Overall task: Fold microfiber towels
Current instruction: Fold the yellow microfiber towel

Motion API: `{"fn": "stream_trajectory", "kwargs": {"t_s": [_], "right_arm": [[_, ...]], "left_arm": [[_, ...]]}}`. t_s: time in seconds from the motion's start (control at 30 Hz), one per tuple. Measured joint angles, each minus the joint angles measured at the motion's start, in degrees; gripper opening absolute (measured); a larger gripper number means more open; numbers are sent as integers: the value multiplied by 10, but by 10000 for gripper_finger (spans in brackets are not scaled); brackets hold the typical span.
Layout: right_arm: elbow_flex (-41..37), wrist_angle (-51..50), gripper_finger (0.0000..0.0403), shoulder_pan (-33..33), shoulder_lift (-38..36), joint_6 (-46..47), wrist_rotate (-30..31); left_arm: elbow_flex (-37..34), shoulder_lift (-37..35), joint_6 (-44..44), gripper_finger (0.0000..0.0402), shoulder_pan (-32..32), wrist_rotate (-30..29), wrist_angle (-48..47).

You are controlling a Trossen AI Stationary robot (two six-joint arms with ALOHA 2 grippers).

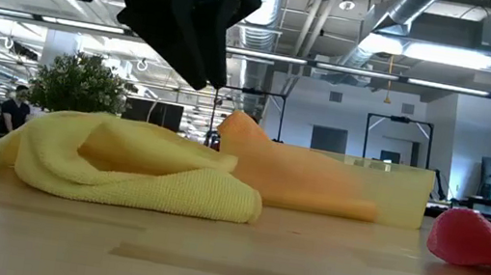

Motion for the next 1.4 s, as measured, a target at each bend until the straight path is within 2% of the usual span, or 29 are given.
{"fn": "stream_trajectory", "kwargs": {"t_s": [0.1,0.23,0.43,0.53,0.73,0.9,1.0,1.17,1.4], "right_arm": [[0,0,255,0,0,0,0],[0,0,255,0,0,0,0],[0,2,255,0,0,0,0],[0,4,255,0,0,-5,0],[0,5,255,0,0,-11,0],[0,6,255,0,1,-12,0],[0,7,255,0,1,-12,0],[0,7,255,0,1,-13,0],[0,7,255,0,1,-13,0]], "left_arm": [[5,0,-36,126,-1,1,-21],[41,-2,-115,132,-6,13,-144],[31,-37,-322,133,-30,47,-309],[11,-60,-394,133,-65,69,-341],[-31,-79,-575,133,-140,46,-321],[-89,-78,-695,132,-174,3,-206],[-120,-78,-738,133,-184,-43,-159],[-150,-78,-785,132,-184,-118,-136],[-196,-78,-779,132,-182,-131,-28]]}}
